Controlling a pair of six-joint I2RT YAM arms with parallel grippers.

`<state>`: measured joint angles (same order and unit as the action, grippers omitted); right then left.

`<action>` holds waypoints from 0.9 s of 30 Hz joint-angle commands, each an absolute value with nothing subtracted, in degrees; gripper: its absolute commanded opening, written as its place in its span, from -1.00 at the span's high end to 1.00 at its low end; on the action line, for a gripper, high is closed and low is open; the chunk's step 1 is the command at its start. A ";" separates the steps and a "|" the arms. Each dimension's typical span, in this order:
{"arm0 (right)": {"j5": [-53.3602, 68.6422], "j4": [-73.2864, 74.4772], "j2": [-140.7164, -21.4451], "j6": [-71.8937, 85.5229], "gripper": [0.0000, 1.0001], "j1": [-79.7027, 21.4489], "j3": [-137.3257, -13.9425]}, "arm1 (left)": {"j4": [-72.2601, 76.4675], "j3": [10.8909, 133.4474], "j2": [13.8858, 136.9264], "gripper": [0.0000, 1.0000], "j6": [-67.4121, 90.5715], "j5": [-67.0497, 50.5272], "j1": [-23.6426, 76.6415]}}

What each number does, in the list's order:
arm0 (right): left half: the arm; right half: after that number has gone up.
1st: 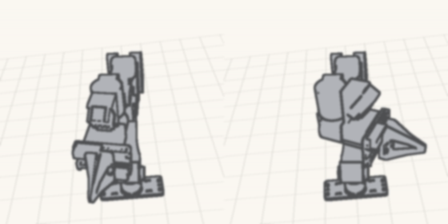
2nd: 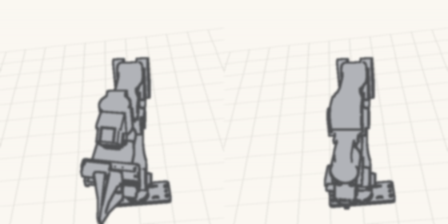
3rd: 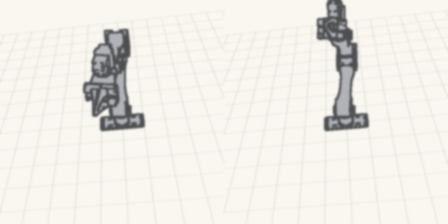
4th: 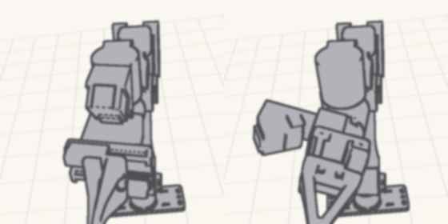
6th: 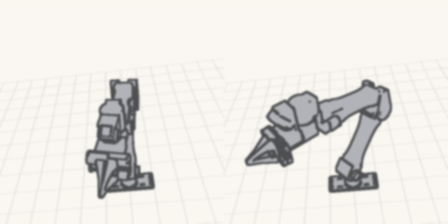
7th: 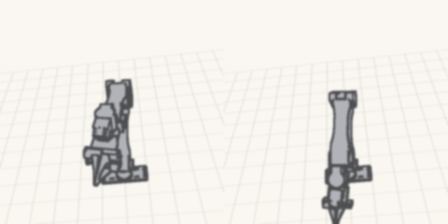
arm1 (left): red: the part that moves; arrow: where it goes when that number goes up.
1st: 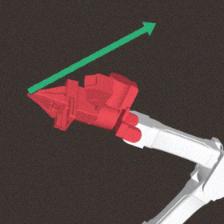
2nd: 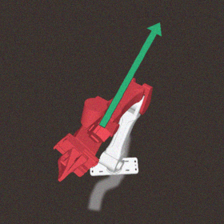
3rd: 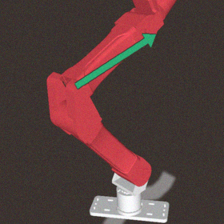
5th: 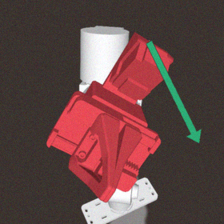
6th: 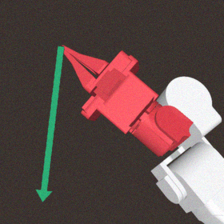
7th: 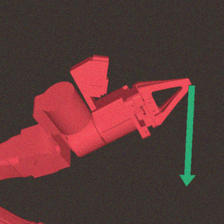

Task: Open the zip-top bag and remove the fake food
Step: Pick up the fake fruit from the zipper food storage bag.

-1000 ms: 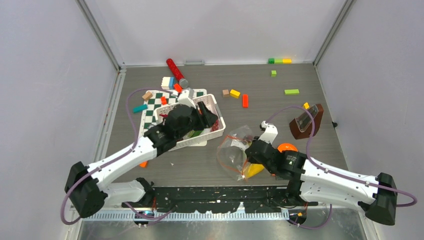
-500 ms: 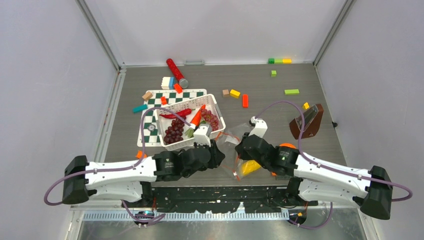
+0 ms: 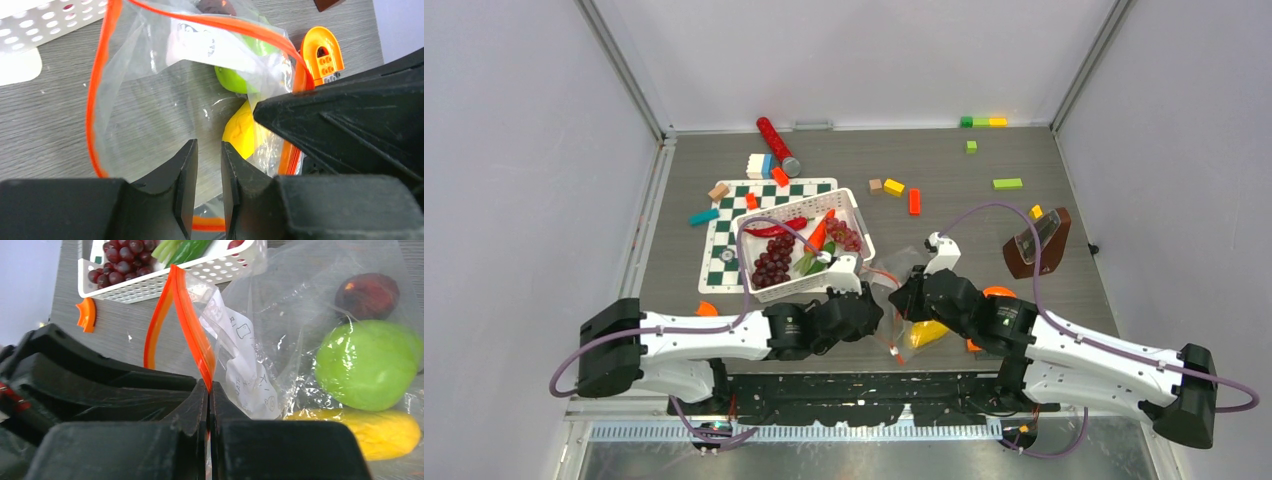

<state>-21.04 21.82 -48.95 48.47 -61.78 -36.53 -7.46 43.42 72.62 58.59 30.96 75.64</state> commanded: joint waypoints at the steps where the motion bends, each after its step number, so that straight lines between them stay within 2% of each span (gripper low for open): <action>1: -17.43 18.63 -48.11 45.74 1.00 -62.05 -36.79 | 1.12 42.46 74.16 0.47 59.77 30.87 75.25; 12: -13.38 16.71 -46.12 44.32 0.99 -62.20 -35.85 | 9.23 38.98 76.96 0.42 58.22 25.70 72.62; 16: -14.88 17.09 -44.66 45.21 0.91 -62.23 -35.05 | 10.90 37.49 77.71 0.40 58.56 25.08 72.51; 18: -16.55 18.00 -44.34 47.19 0.77 -62.16 -35.40 | 11.19 37.12 78.24 0.39 58.93 24.90 72.51; 20: -17.80 18.44 -44.10 48.26 0.48 -62.10 -36.07 | 11.60 36.65 78.70 0.38 59.30 24.73 72.51; 21: -18.25 19.44 -44.42 48.30 0.23 -61.99 -36.53 | 11.91 36.46 78.97 0.36 59.47 24.65 72.51; 23: -18.88 22.18 -45.53 48.37 0.00 -61.25 -38.62 | 12.04 36.35 79.42 0.29 59.65 24.52 72.51; 27: -16.99 27.52 -47.85 48.04 -0.27 -55.15 -42.53 | 11.34 36.38 79.76 0.13 59.71 24.49 72.51</action>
<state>-16.49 23.42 -46.50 47.79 -60.03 -37.47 8.54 36.64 79.46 59.33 24.10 72.71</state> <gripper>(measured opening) 0.595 0.400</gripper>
